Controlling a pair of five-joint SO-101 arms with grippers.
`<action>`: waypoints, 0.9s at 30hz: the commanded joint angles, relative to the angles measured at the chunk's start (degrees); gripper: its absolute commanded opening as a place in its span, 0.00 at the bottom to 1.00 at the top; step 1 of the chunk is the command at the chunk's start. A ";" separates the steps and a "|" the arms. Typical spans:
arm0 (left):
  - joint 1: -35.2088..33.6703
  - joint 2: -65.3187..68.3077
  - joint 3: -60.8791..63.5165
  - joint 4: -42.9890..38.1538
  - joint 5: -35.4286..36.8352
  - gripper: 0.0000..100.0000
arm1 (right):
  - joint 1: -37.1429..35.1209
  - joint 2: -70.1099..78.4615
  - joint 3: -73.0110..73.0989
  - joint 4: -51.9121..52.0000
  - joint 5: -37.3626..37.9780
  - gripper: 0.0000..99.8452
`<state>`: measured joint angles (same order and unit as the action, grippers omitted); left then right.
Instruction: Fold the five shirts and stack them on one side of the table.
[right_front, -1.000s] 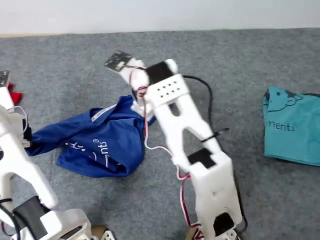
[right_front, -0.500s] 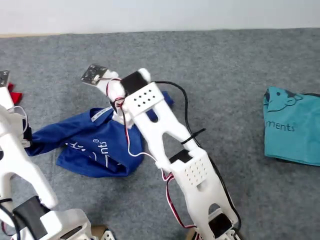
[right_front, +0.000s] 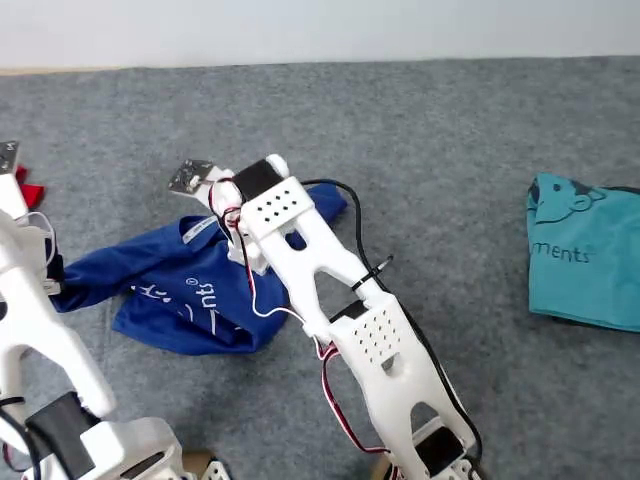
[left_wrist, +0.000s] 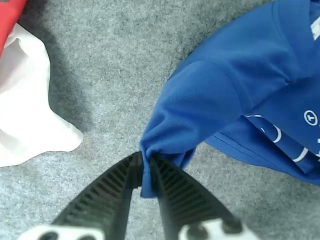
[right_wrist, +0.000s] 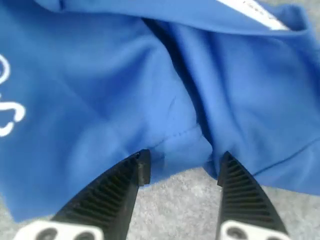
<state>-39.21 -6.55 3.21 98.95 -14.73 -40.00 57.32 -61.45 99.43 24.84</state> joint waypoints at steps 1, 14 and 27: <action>-0.35 -0.88 -0.40 0.97 0.44 0.00 | -0.04 -0.31 -3.25 -0.66 0.35 0.19; -0.09 -5.19 -0.48 0.79 0.44 0.00 | 0.48 -1.10 -17.49 3.12 0.18 0.01; 0.00 -10.64 -0.22 0.53 0.09 0.00 | 0.75 -1.01 -13.36 3.21 0.00 0.19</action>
<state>-39.21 -14.46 3.21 98.95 -14.73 -40.00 58.02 -75.08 100.22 24.84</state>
